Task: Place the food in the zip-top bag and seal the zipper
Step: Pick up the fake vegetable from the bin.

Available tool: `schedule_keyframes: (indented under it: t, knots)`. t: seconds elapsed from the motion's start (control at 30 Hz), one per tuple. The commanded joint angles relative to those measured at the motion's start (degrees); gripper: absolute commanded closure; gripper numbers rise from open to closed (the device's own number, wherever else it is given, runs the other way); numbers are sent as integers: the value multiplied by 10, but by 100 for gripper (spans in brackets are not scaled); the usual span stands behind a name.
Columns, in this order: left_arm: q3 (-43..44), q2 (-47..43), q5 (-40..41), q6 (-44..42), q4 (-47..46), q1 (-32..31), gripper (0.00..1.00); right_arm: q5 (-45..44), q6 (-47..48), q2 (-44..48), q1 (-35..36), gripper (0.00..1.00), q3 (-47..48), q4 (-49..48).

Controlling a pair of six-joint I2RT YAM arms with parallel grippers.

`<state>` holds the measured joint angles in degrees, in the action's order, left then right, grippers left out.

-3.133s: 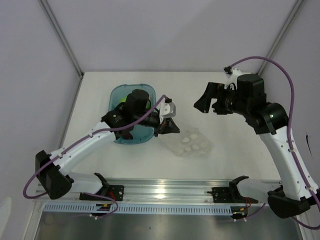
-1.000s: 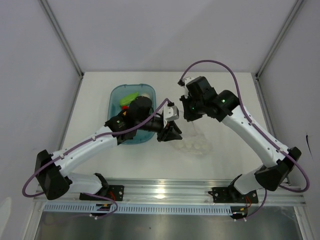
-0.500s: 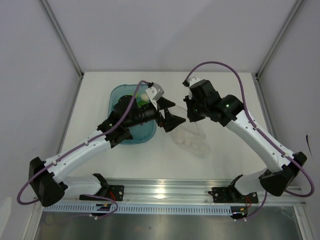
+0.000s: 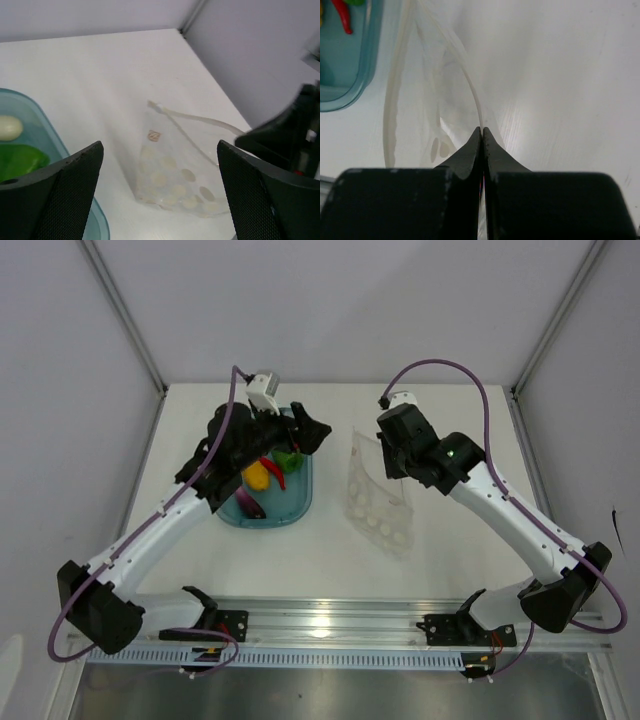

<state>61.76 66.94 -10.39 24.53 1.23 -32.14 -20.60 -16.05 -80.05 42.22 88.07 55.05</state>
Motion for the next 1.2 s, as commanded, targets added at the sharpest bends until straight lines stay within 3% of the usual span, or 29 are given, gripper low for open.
schedule_keyframes:
  t: [0.0,0.23,0.43,0.6,0.87,1.07,1.17]
  knots:
    - [83,49,92,-18,129,18,4,-91,-2,0,5,100,24,-2]
    - [111,113,83,4,143,49,6,-201,42,-25,18,100,75,5]
    - [203,210,100,-1,244,60,8,-276,81,-53,22,100,47,-30]
    - [264,274,129,-12,304,66,8,-206,31,-87,17,100,-8,-77]
    - [232,269,156,79,322,102,7,-37,-25,-71,35,100,-120,-188]
    - [233,280,133,97,341,128,7,67,-62,-63,9,100,-156,-253]
    - [236,292,91,90,332,133,9,58,-64,-63,6,100,-154,-251]
